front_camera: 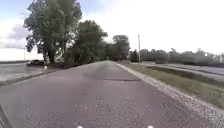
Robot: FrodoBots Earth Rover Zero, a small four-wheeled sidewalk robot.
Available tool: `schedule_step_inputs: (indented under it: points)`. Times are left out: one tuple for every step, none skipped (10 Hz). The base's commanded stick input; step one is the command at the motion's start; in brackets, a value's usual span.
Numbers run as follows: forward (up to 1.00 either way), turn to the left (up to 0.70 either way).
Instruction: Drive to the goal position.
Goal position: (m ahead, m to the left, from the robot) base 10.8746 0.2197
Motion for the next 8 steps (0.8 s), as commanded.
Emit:
schedule_step_inputs:
  points:
    - [0.00, 0.00]
    - [0.00, 0.00]
    - [0.07, 0.00]
    - [0.70, 0.00]
    - [0.70, 0.00]
    - [0.70, 0.32]
    - [0.70, 0.35]
    - [0.70, 0.35]
